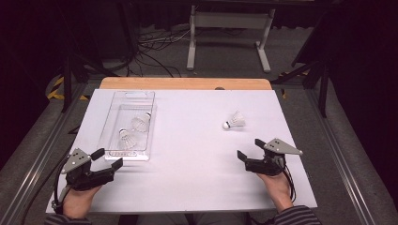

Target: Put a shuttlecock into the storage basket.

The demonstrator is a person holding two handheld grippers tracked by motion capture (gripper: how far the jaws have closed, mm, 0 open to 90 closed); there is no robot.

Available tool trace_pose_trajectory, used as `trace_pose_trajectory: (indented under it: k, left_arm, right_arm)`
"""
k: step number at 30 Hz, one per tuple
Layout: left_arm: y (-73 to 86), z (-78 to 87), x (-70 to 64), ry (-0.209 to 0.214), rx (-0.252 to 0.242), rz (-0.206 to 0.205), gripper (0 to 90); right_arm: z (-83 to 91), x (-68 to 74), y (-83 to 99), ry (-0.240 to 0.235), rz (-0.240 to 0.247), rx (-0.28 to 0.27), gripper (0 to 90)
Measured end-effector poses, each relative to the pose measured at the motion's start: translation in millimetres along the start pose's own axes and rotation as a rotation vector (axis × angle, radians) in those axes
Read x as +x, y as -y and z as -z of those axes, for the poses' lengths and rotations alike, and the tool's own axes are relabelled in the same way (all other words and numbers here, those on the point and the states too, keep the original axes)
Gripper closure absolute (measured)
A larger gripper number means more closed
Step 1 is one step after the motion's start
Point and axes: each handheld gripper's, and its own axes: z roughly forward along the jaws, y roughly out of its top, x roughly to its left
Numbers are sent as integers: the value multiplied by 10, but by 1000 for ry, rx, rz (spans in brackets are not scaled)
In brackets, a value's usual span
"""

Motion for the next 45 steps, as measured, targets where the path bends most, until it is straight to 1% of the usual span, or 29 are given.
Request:
trace_pose_trajectory:
  k: [2,5,13,19,25,29,32,36,38,44,45]
  left_arm:
    - [1,5,-4,1,-5,6,201]
    - [1,9,3,3,-6,4,202]
    - [2,7,0,4,-5,10,201]
    - [3,7,4,2,-5,10,202]
    - [6,18,15,5,-14,14,202]
    - [5,10,12,4,-9,14,202]
    - [8,11,11,5,-11,15,202]
    - [11,19,19,5,-13,21,202]
    - [11,17,15,5,-12,20,202]
    - [11,12,17,5,-11,15,202]
    - [11,13,15,4,-11,20,201]
  right_arm:
    - [-23,-6,-2,0,-3,9,140]
    - [-53,-20,-17,8,-4,15,139]
    - [-164,-58,-116,23,9,24,138]
    - [-261,-94,-174,32,15,52,140]
    - [-352,-110,-229,29,21,67,140]
    - [-418,-107,-283,22,23,59,140]
    - [-465,-105,-311,19,26,67,140]
    - [-518,-124,-372,15,17,72,139]
    - [-539,-133,-407,13,9,65,139]
    - [-609,-179,-516,13,9,77,138]
    - [-618,-189,-529,16,9,81,138]
